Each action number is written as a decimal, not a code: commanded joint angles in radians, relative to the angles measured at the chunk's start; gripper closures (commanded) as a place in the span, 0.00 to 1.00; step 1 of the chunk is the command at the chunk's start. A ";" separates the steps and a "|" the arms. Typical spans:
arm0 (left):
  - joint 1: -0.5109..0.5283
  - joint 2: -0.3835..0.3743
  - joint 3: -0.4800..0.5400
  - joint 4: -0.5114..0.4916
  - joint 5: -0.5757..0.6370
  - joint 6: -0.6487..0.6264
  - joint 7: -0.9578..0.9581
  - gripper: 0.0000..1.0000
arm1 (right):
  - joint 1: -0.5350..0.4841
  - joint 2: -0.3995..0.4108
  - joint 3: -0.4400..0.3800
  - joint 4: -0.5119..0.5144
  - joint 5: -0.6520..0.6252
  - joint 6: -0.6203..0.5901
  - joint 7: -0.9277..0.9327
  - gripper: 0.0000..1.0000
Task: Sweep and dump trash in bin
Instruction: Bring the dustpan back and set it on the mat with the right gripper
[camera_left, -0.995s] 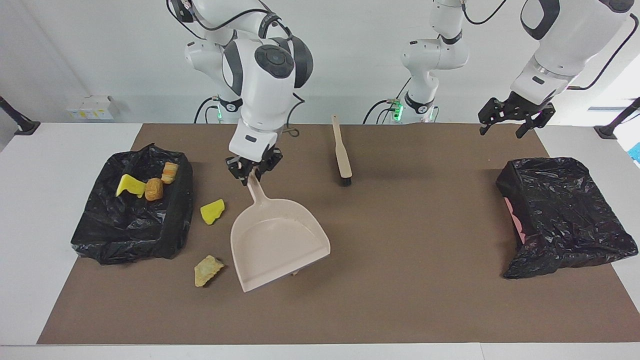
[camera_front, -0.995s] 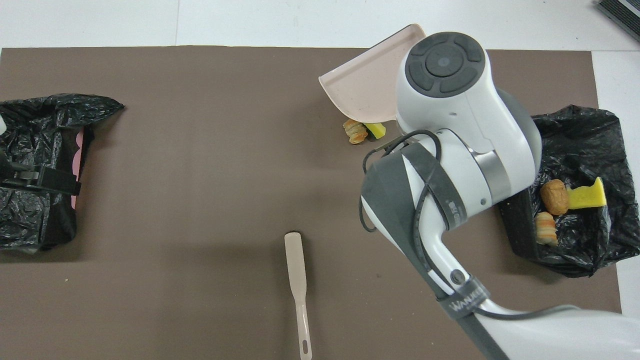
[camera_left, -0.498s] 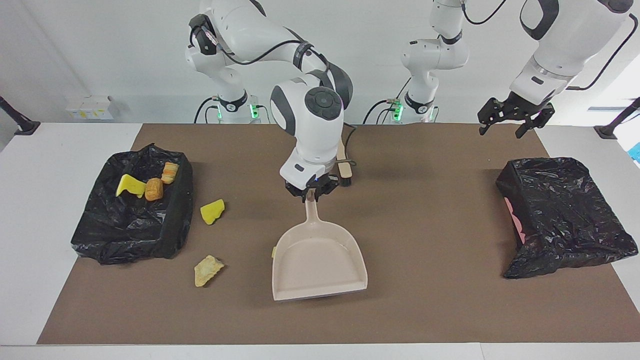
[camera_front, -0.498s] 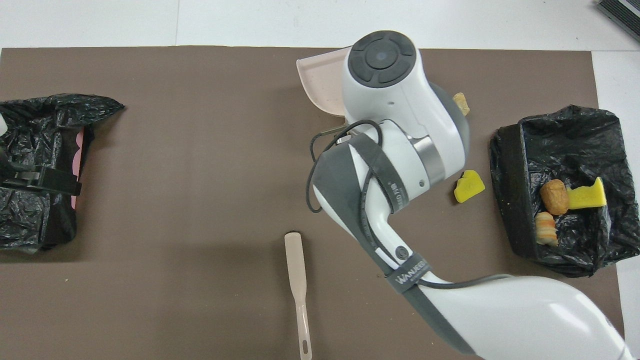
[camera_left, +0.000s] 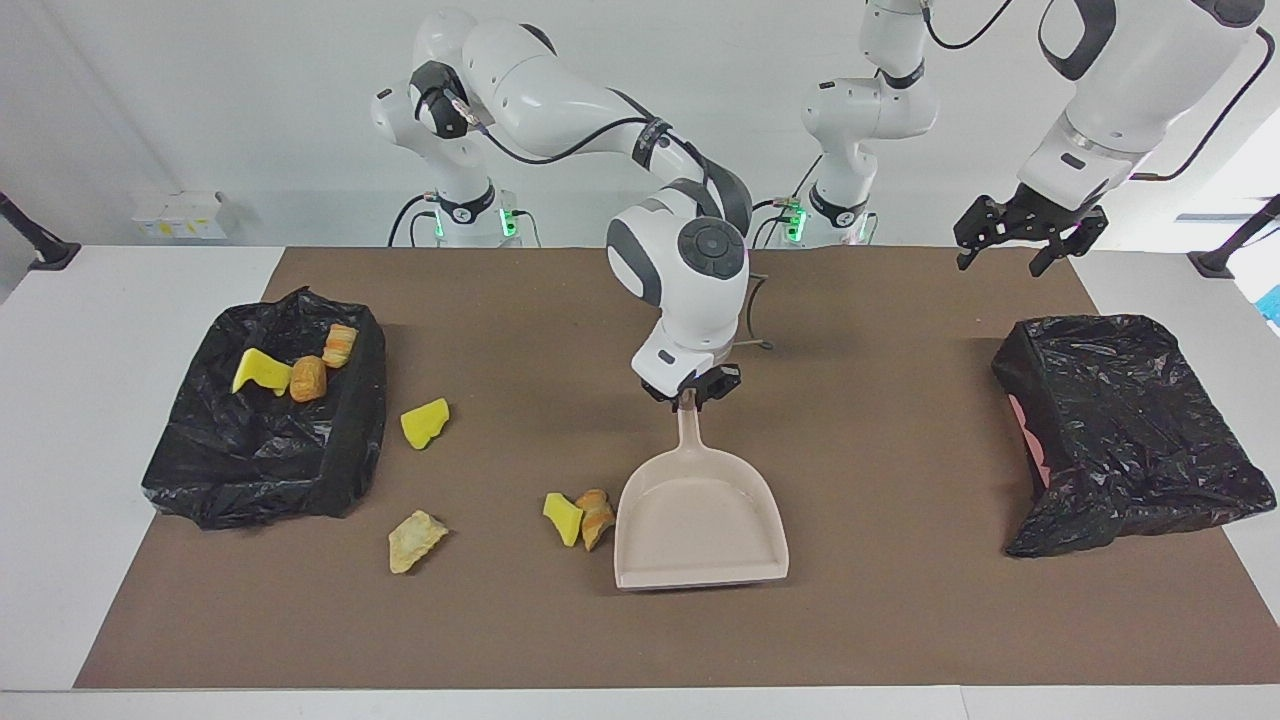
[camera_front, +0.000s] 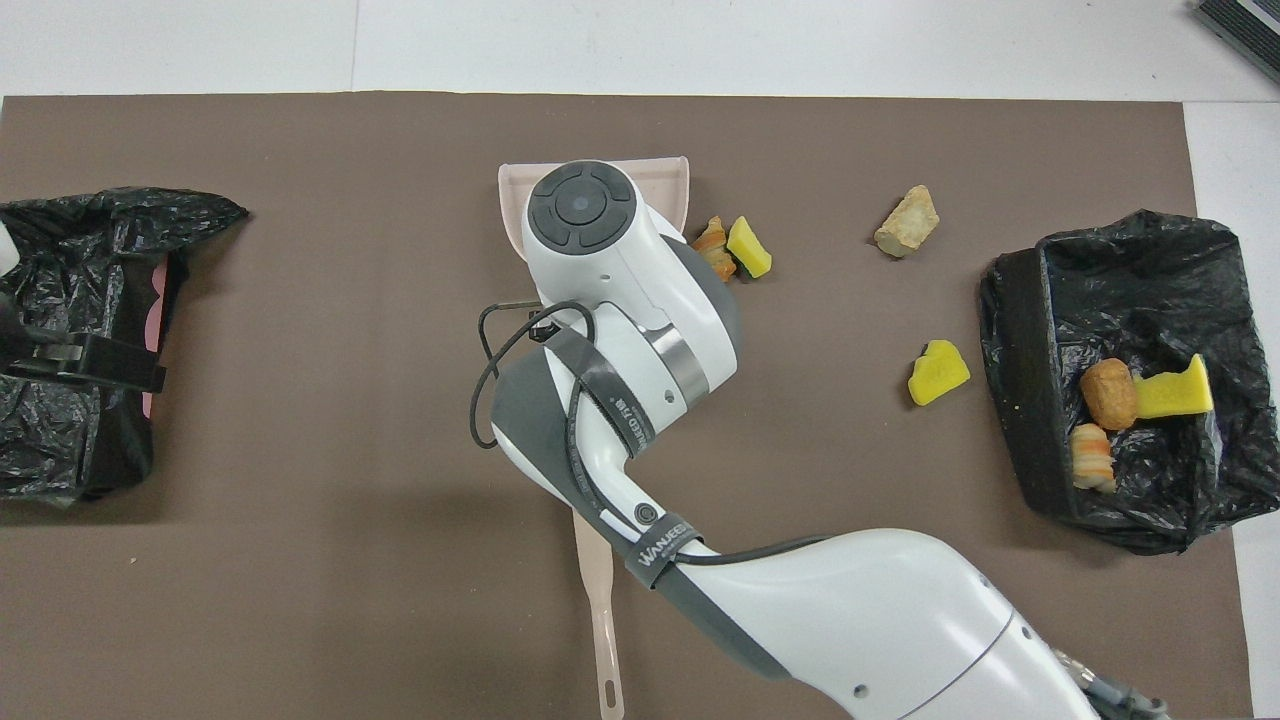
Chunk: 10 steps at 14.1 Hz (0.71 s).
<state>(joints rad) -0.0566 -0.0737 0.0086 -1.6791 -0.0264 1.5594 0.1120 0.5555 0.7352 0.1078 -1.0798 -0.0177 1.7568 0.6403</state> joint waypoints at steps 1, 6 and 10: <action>-0.002 -0.023 -0.002 -0.022 0.020 -0.012 0.009 0.00 | 0.015 0.058 0.004 0.037 0.028 0.032 0.045 1.00; -0.002 -0.035 -0.004 -0.057 0.020 -0.006 0.011 0.00 | 0.017 0.062 0.004 0.020 0.027 0.027 0.036 0.83; -0.005 -0.035 -0.007 -0.071 0.019 -0.004 0.011 0.00 | 0.012 0.032 0.004 0.015 0.021 0.013 0.033 0.34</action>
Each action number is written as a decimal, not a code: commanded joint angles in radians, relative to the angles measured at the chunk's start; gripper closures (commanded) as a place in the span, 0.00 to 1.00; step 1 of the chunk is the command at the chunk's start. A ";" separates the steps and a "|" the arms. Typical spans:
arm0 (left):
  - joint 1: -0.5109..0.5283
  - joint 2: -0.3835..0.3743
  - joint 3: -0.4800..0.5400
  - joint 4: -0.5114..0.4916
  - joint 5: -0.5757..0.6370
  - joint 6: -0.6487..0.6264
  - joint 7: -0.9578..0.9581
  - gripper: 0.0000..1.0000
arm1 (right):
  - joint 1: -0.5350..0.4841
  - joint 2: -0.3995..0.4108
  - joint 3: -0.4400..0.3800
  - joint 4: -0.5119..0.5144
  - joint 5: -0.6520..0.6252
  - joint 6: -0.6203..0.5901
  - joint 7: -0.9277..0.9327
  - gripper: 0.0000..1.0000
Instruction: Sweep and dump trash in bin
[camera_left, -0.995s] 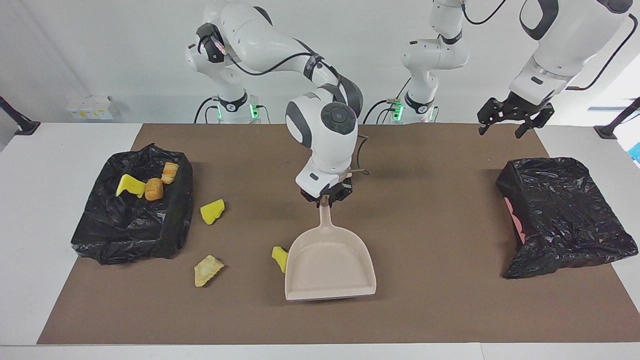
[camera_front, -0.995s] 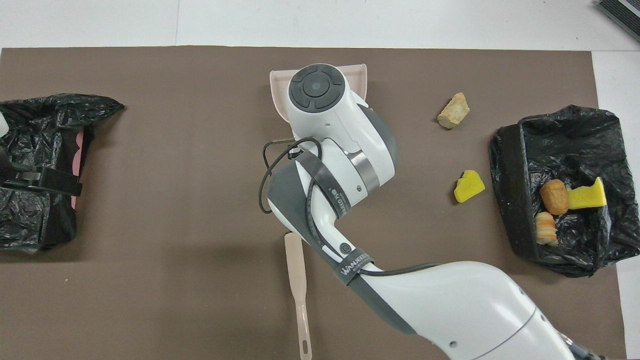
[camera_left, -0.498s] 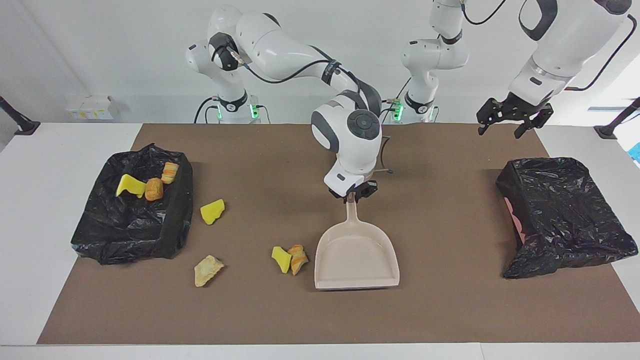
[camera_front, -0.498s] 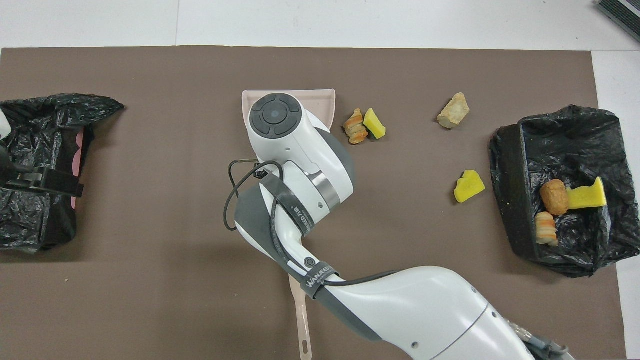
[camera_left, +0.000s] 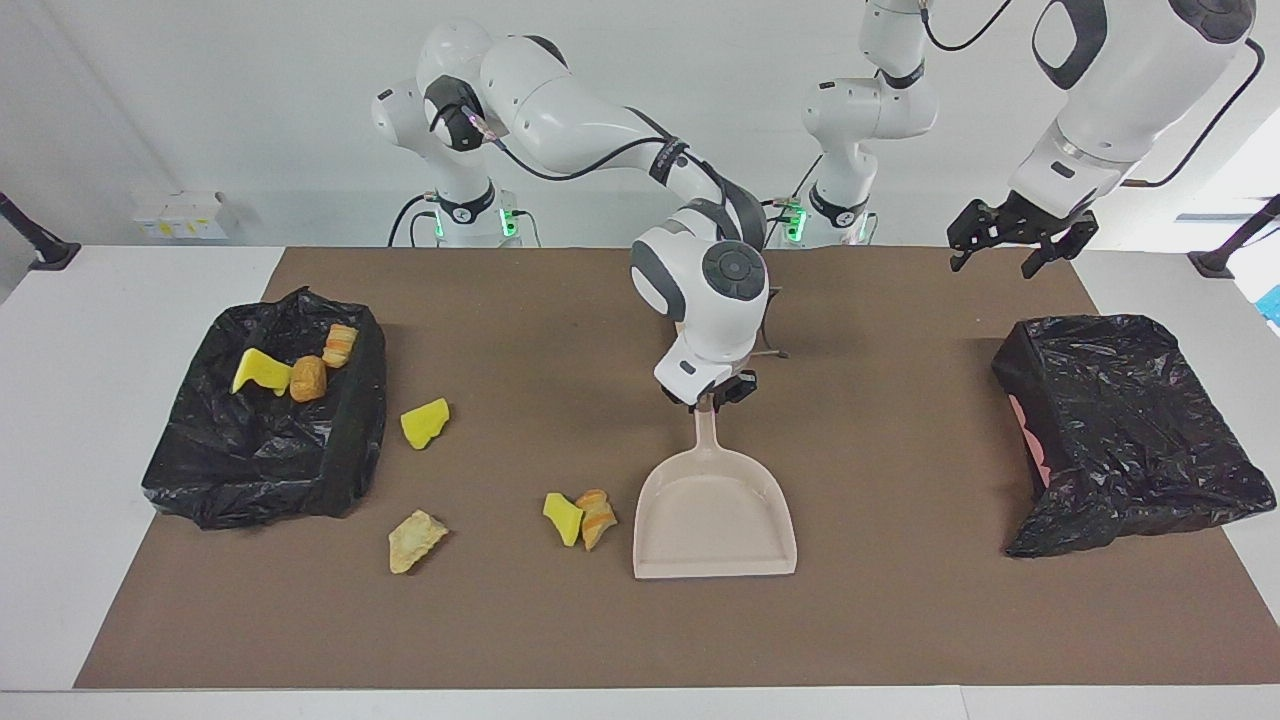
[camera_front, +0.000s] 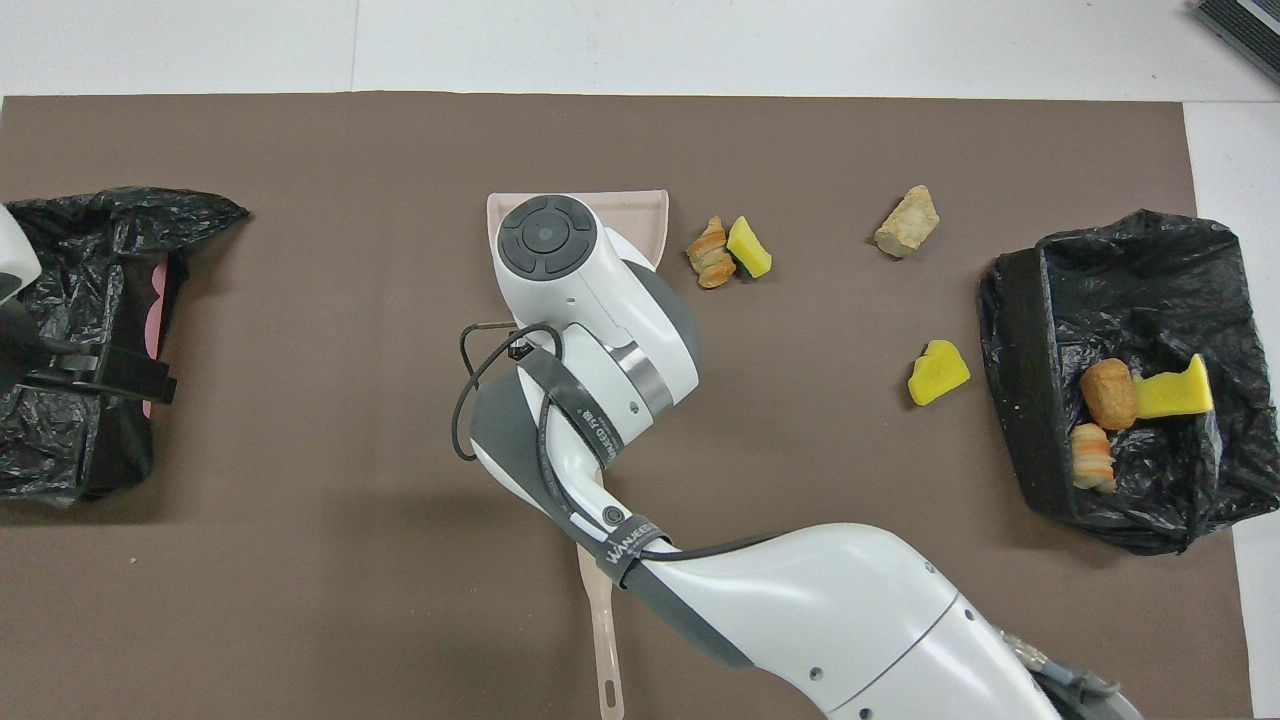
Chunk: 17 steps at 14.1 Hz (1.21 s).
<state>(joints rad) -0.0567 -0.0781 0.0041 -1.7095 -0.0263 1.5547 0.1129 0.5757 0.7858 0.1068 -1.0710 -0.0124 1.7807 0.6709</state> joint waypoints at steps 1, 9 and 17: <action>-0.014 -0.029 -0.007 -0.053 0.020 0.008 0.005 0.00 | -0.014 -0.039 0.005 0.006 0.023 -0.012 0.003 0.27; -0.113 0.026 -0.009 -0.136 0.019 0.159 -0.012 0.00 | 0.004 -0.446 0.008 -0.450 0.035 -0.026 0.003 0.00; -0.238 0.217 -0.009 -0.127 0.019 0.361 -0.093 0.00 | 0.125 -0.772 0.013 -0.991 0.175 0.153 -0.005 0.00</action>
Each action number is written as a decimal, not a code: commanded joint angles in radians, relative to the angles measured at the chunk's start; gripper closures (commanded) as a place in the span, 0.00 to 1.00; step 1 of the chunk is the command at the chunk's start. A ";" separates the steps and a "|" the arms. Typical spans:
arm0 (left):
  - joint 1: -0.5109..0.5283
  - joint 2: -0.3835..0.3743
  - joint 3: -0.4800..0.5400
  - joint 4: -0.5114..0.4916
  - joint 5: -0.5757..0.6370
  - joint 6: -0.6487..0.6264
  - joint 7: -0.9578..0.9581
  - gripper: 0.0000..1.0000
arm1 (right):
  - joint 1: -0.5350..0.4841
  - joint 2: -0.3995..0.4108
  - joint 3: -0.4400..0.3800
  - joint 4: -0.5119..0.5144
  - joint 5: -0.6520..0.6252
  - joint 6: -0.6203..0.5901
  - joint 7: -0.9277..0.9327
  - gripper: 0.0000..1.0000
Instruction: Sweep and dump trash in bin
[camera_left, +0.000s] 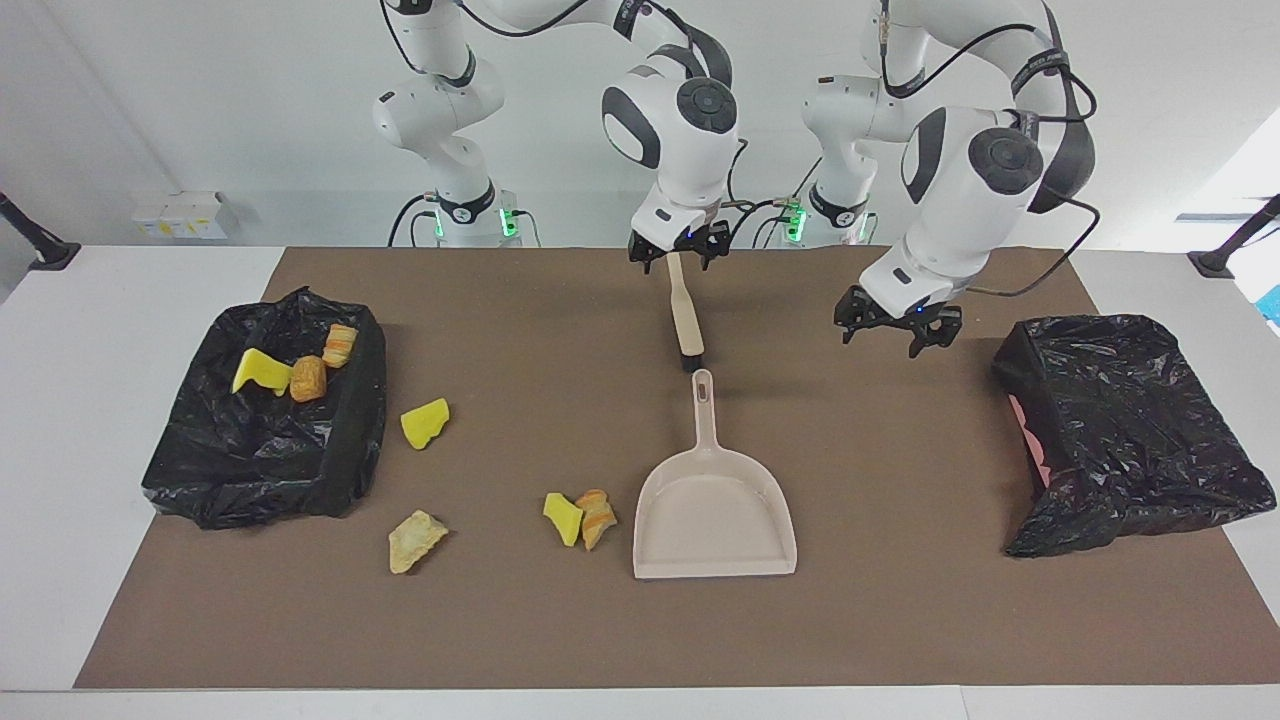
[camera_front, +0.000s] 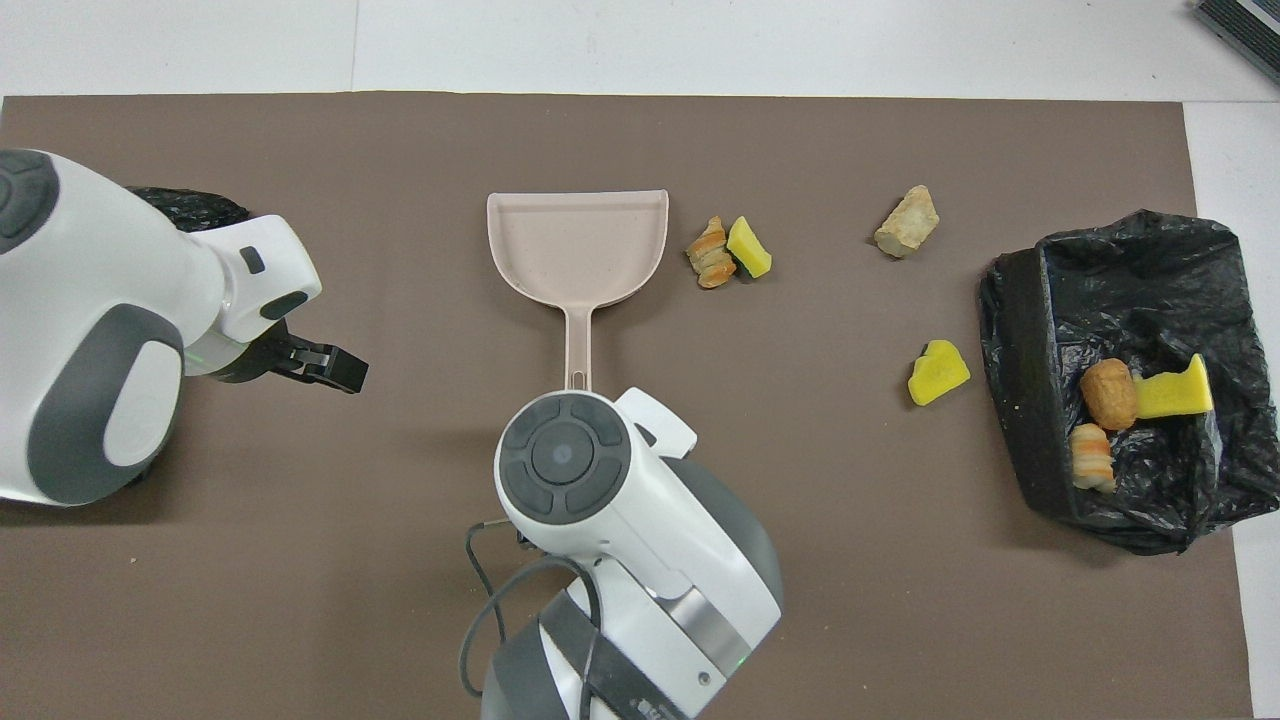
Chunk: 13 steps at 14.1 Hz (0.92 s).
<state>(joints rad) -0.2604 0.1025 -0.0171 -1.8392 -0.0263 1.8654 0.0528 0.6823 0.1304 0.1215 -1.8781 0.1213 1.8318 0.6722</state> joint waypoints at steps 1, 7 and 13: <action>-0.063 0.054 0.013 0.003 0.019 0.084 -0.060 0.00 | 0.051 -0.136 -0.002 -0.232 0.052 0.122 0.004 0.00; -0.204 0.166 0.013 0.066 0.005 0.162 -0.232 0.00 | 0.170 -0.149 -0.002 -0.363 0.112 0.211 0.030 0.00; -0.304 0.252 0.013 0.144 -0.012 0.205 -0.407 0.00 | 0.200 -0.138 -0.002 -0.389 0.112 0.270 0.053 0.15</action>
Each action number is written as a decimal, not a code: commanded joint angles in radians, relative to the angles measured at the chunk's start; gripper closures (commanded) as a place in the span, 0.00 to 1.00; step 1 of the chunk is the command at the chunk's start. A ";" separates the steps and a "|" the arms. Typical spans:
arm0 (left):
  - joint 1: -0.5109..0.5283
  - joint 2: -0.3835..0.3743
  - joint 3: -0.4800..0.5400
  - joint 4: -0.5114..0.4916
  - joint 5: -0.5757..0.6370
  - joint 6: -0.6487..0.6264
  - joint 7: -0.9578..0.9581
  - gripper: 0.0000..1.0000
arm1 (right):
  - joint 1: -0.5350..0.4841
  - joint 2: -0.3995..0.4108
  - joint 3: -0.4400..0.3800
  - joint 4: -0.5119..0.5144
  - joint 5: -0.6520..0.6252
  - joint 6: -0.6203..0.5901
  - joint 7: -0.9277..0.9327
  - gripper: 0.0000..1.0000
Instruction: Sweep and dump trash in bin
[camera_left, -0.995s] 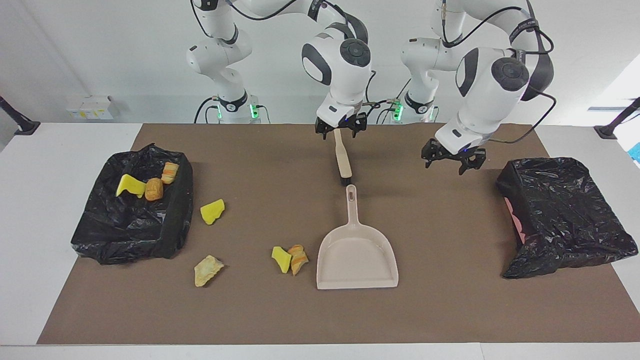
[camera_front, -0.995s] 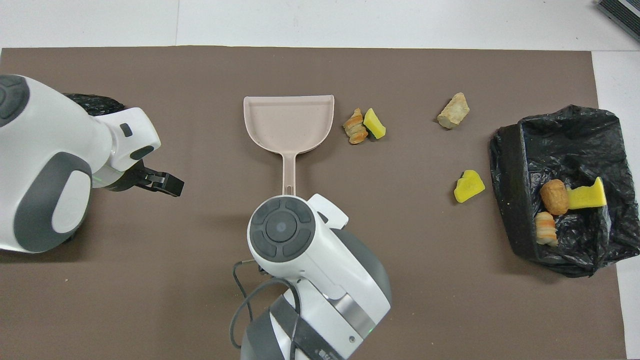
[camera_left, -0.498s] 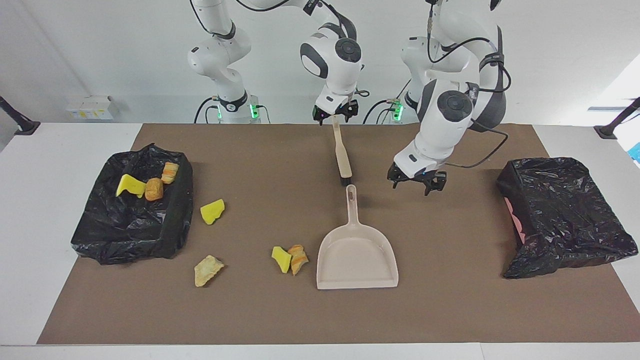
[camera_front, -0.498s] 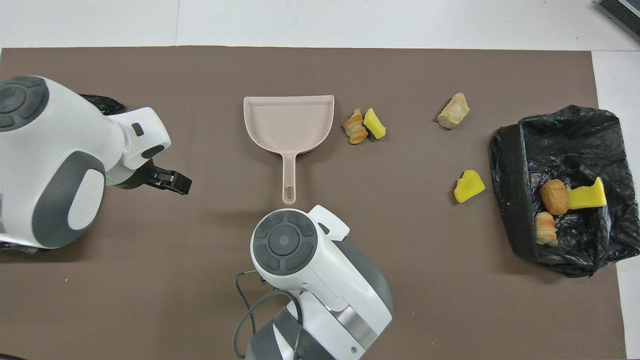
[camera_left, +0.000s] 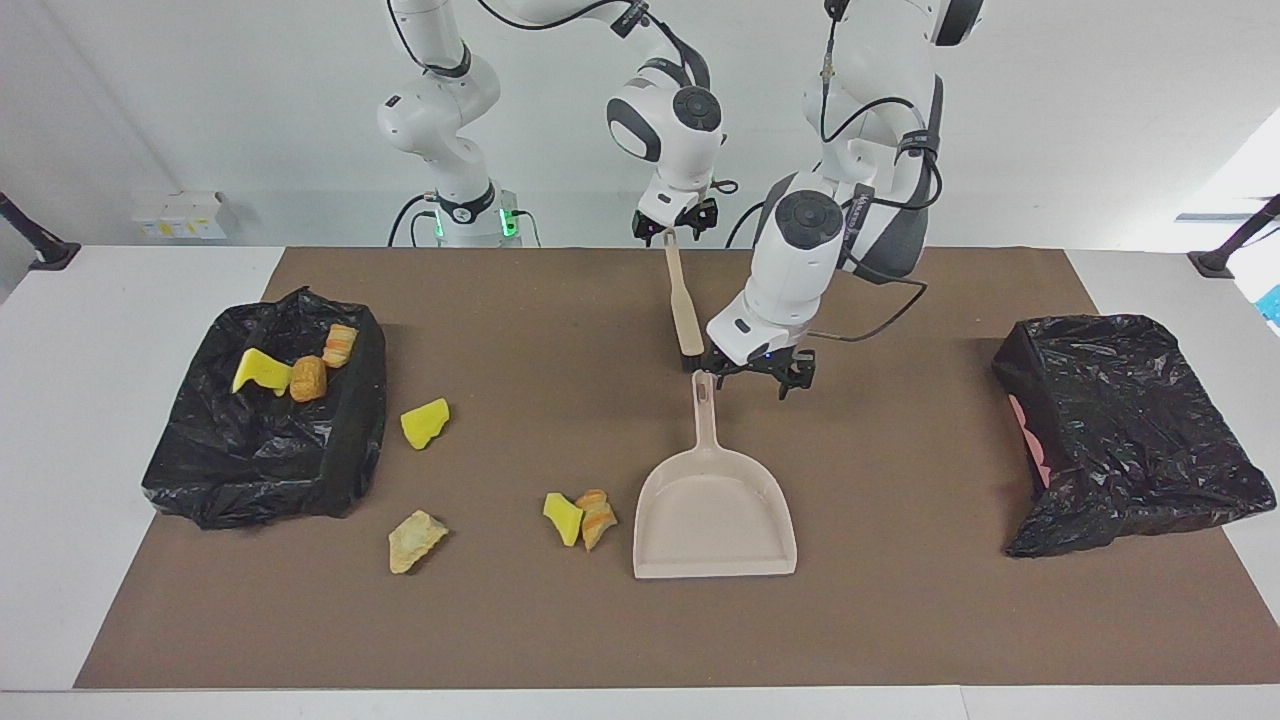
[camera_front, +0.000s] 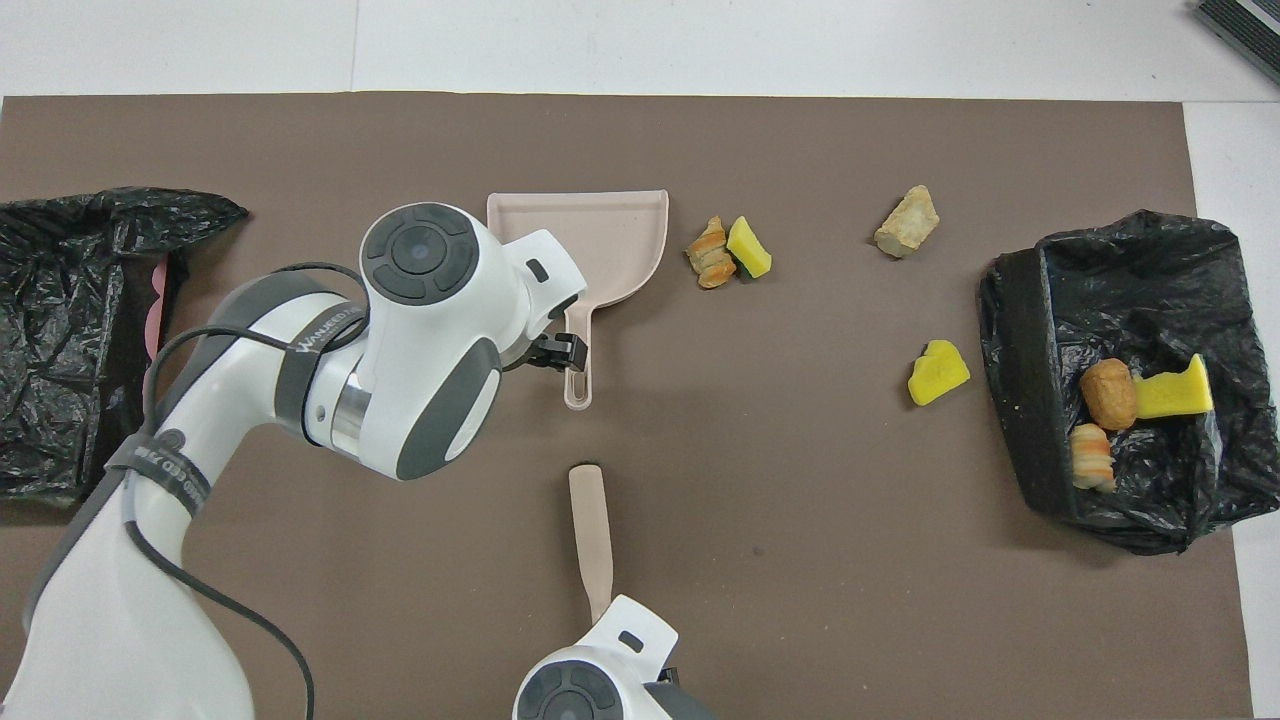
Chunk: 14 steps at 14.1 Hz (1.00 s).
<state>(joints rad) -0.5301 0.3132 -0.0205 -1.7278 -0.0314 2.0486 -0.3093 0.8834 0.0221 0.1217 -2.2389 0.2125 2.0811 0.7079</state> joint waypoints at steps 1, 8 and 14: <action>-0.050 0.056 0.016 0.033 -0.005 0.024 -0.047 0.00 | -0.003 -0.030 -0.002 -0.037 0.022 0.025 0.019 0.25; -0.084 0.083 0.019 0.031 0.011 0.064 -0.129 0.20 | -0.001 -0.031 -0.002 -0.051 0.059 0.062 0.025 1.00; -0.071 0.083 0.017 0.027 0.024 0.087 -0.125 0.35 | -0.067 -0.089 -0.007 -0.042 0.056 0.045 0.051 1.00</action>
<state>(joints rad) -0.5982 0.3851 -0.0103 -1.7141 -0.0254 2.1243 -0.4253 0.8534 0.0078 0.1099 -2.2577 0.2504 2.1298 0.7306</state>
